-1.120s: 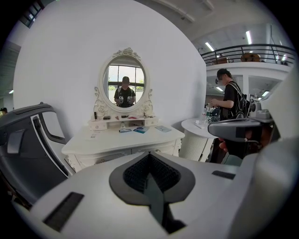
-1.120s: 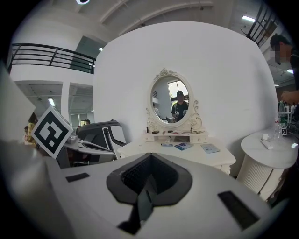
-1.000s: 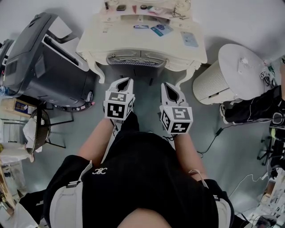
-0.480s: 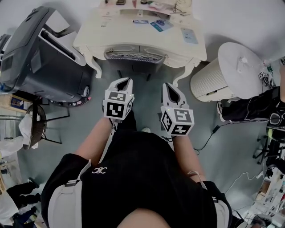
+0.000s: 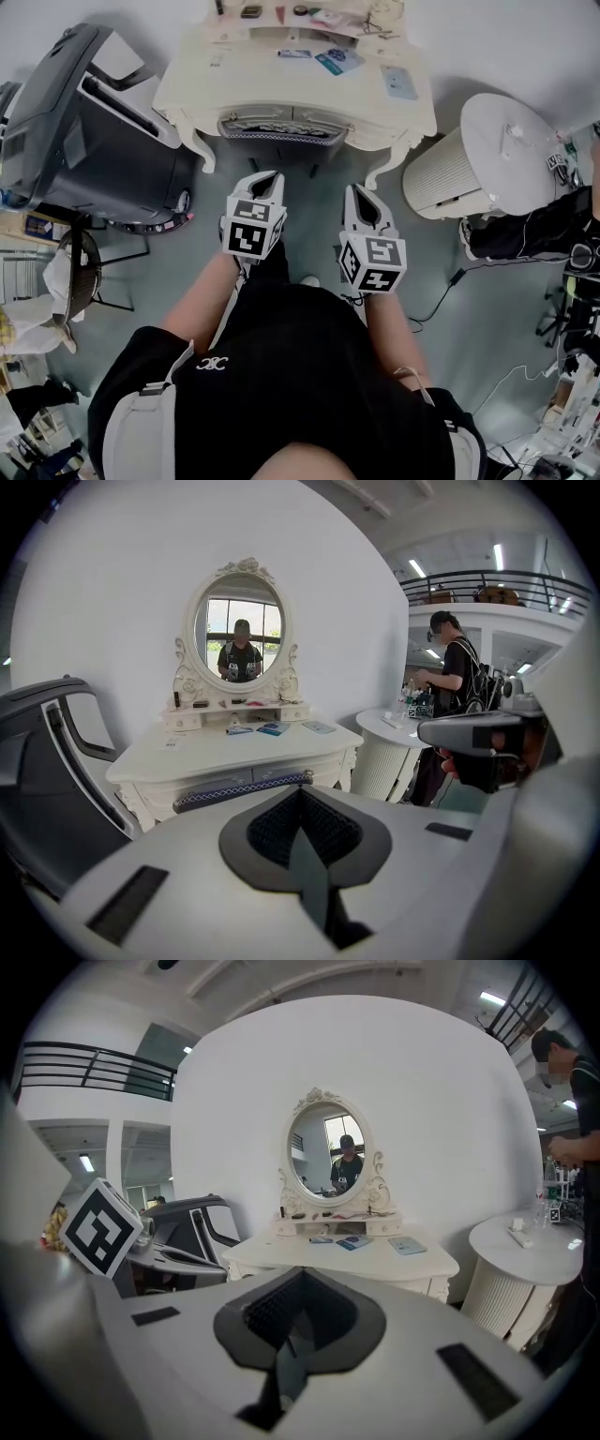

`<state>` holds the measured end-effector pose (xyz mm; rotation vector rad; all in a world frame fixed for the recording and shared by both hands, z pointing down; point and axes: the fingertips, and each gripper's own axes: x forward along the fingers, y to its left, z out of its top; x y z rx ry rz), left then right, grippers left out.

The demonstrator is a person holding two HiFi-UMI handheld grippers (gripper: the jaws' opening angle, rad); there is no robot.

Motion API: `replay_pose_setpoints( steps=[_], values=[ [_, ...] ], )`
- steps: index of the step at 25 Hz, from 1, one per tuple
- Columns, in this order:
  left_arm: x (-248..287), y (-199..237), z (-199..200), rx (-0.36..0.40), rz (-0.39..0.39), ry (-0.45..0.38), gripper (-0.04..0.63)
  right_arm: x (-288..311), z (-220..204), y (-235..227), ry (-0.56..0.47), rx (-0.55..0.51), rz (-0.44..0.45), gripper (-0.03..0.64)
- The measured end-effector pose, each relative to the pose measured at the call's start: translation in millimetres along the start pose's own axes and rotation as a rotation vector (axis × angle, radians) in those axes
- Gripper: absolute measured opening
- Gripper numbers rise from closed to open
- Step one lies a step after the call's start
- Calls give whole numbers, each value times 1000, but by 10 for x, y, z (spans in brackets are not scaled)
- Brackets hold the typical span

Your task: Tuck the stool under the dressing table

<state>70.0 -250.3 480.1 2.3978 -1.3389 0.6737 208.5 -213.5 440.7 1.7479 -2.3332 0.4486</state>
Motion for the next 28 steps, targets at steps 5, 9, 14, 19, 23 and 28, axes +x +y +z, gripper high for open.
replay_pose_setpoints(
  steps=[5,9,14,19,23,28],
  values=[
    [78,-11,115,10,-2,-2,8,46,57,-65,-8,17,14,8],
    [113,-45,164,20,-6,-2,8,57,111,-100,-24,31,20,8],
    [107,-86,176,25,0,-3,8,51,118,-127,-29,35,28,9],
    [94,-125,176,31,8,-3,8,29,120,-133,-32,33,40,9],
    [86,-138,173,34,10,-4,8,20,119,-128,-31,30,46,8],
    [99,-133,198,36,11,-5,8,12,137,-118,-33,24,50,8]
  ],
)
